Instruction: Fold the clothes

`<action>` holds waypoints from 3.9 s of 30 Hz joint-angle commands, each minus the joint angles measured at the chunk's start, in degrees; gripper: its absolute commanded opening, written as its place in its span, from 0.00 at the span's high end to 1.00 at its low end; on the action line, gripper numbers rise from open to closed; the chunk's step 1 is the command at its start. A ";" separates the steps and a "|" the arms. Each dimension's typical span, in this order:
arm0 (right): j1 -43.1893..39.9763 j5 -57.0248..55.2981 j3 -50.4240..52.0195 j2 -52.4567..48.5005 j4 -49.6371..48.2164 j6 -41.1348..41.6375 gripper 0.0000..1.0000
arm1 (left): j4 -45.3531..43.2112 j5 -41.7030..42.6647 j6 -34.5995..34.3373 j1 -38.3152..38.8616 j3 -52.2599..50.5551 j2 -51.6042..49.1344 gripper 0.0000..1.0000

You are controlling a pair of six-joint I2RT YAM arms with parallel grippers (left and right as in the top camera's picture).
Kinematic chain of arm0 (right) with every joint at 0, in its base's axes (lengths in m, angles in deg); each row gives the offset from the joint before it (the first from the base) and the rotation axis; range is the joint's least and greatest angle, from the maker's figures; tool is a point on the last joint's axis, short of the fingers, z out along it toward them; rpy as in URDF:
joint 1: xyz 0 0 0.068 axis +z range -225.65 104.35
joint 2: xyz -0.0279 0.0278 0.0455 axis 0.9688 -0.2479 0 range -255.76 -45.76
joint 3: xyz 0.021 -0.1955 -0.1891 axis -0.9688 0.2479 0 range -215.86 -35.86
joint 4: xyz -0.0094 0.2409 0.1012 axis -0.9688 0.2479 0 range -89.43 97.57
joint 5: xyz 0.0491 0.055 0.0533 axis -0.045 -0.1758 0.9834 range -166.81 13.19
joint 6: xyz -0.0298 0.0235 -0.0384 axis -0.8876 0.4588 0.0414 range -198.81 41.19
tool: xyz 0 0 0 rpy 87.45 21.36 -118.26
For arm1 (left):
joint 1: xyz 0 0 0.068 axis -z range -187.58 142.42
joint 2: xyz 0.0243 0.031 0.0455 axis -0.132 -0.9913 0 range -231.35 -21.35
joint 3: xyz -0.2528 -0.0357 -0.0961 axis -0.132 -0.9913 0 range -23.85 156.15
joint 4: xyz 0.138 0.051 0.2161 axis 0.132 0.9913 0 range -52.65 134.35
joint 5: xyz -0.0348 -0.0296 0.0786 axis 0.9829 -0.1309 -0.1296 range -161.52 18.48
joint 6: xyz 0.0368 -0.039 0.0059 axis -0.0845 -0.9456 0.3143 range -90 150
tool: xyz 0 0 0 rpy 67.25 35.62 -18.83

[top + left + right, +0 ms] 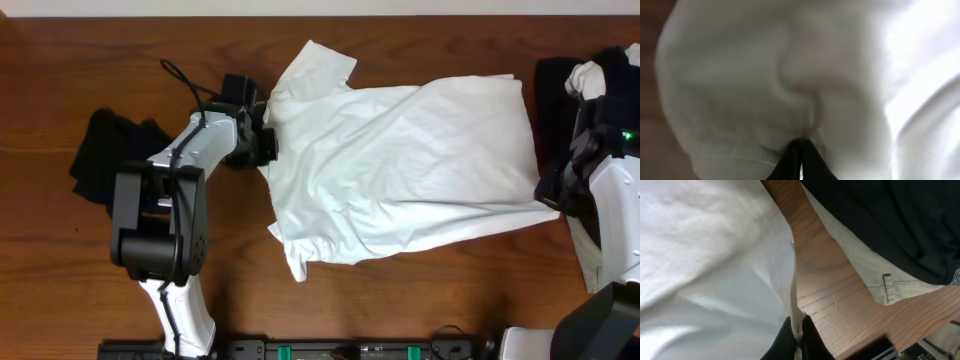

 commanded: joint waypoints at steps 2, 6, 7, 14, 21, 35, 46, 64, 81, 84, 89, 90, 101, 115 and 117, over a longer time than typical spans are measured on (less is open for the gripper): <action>-0.31 0.00 0.07 0.28 0.42 0.11 0.99 | -5.11 -5.38 -1.07 -1.31 -0.28 -5.60 0.94; -0.31 0.50 0.07 0.28 0.90 0.11 0.99 | -12.63 -6.51 -4.31 -3.15 -0.28 -6.88 0.94; -0.31 0.50 0.07 0.28 1.03 0.11 0.99 | -14.53 -6.51 -4.96 -3.61 -0.28 -6.88 0.94; -0.31 0.48 0.07 0.28 1.01 0.11 0.99 | -10.38 -4.50 -6.43 -4.90 4.24 -6.23 0.94; -0.31 0.50 0.07 0.28 0.96 0.13 0.99 | 10.86 -4.52 -6.51 -4.90 6.93 3.30 0.73; -0.31 0.72 0.07 0.28 0.94 0.11 0.99 | 37.00 -1.62 -7.26 -1.68 0.70 12.96 0.58; -0.31 0.72 0.07 0.28 0.79 0.11 0.99 | 22.53 10.29 -4.70 7.43 -16.94 12.96 0.58; -0.31 0.72 0.07 0.28 0.79 0.11 0.99 | 15.56 18.05 -4.09 13.88 -17.42 17.62 0.58; -0.31 0.74 0.07 0.28 1.09 0.11 0.99 | 9.01 18.86 -16.17 19.85 -17.44 22.51 0.58; -0.31 0.74 0.07 0.28 1.01 0.11 0.99 | 10.25 18.86 -20.15 22.60 -17.44 22.51 0.58; -0.31 0.72 0.07 0.28 1.03 0.11 0.99 | 10.91 18.86 -25.57 28.37 -17.44 22.51 0.67; -0.31 0.72 0.07 0.28 1.03 0.11 0.99 | 10.93 18.86 -26.16 29.53 -17.44 22.51 0.68; -0.31 0.72 0.07 0.28 1.07 0.11 0.99 | 13.25 12.39 -27.65 35.17 -17.44 23.85 0.73; -0.31 0.72 0.07 0.28 1.16 0.11 0.99 | 18.25 -6.95 -20.57 25.42 -17.70 29.00 0.58; -0.31 0.72 0.07 0.28 1.31 0.09 0.99 | 18.88 -6.95 -23.10 25.42 -18.40 28.50 0.58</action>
